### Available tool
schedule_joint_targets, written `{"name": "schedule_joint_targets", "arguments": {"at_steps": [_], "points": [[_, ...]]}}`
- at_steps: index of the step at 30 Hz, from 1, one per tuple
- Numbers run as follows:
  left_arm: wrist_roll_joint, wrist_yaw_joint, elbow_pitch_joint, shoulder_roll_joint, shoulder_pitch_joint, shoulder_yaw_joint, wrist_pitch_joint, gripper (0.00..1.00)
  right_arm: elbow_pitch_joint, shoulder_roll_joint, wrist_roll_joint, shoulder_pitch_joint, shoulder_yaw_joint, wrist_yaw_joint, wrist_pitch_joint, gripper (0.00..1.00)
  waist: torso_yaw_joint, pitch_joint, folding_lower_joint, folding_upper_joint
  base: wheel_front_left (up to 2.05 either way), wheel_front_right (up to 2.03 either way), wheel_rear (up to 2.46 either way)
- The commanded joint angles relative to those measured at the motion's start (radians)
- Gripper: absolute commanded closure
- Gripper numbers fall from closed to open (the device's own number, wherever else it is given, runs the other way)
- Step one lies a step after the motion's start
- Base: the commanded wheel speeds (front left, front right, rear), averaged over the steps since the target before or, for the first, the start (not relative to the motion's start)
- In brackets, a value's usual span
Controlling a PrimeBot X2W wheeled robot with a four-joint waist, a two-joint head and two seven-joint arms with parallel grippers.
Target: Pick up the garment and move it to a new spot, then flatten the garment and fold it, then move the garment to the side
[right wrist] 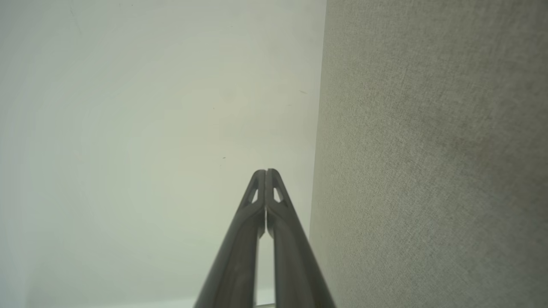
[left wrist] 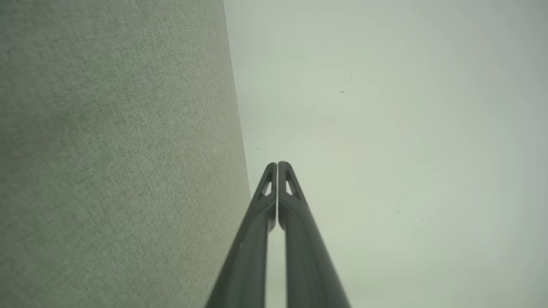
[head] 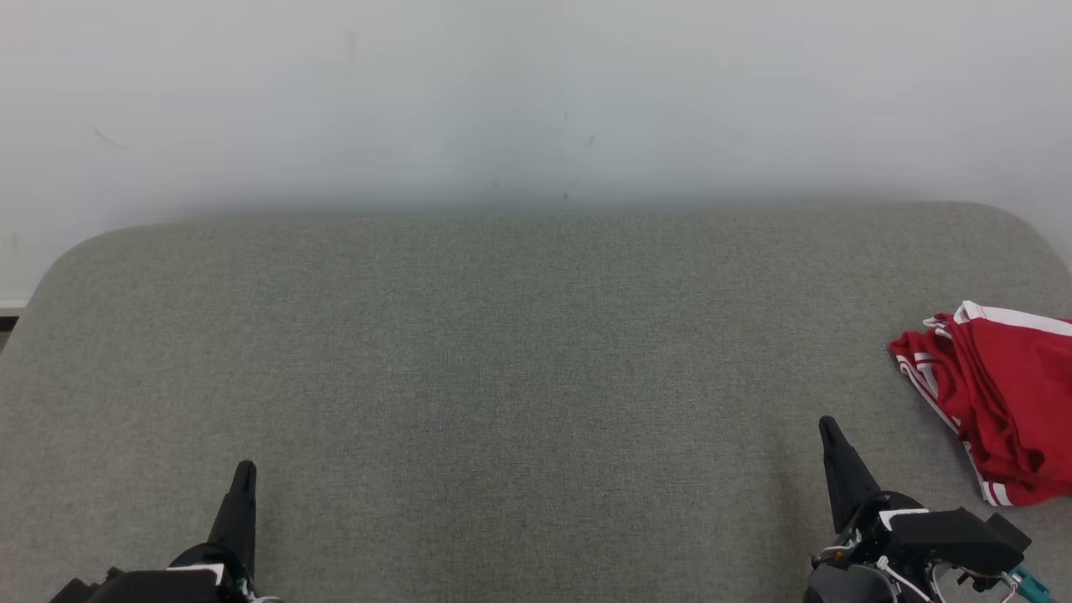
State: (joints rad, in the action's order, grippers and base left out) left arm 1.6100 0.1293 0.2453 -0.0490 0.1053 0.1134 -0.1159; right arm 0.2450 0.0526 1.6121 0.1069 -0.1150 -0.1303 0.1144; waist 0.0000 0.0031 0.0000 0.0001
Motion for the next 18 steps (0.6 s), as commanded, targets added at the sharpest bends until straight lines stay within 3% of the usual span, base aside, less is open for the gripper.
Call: {"name": "schedule_joint_targets", "arguments": {"at_steps": [1, 18], "points": [[0.005, 0.004, 0.0, -0.002, 0.009, 0.002, 0.0, 1.0, -0.001, -0.005, 0.001, 0.005, 0.0, -0.001, 0.003, 1.0, 0.0, 0.0, 0.0, -0.0001, 0.0, 0.0, 0.0], [0.005, 0.004, 0.0, -0.002, 0.008, 0.002, 0.0, 1.0, -0.001, -0.004, 0.001, 0.005, 0.0, -0.001, 0.003, 1.0, 0.0, 0.0, 0.0, -0.0001, 0.0, 0.0, 0.0]]}}
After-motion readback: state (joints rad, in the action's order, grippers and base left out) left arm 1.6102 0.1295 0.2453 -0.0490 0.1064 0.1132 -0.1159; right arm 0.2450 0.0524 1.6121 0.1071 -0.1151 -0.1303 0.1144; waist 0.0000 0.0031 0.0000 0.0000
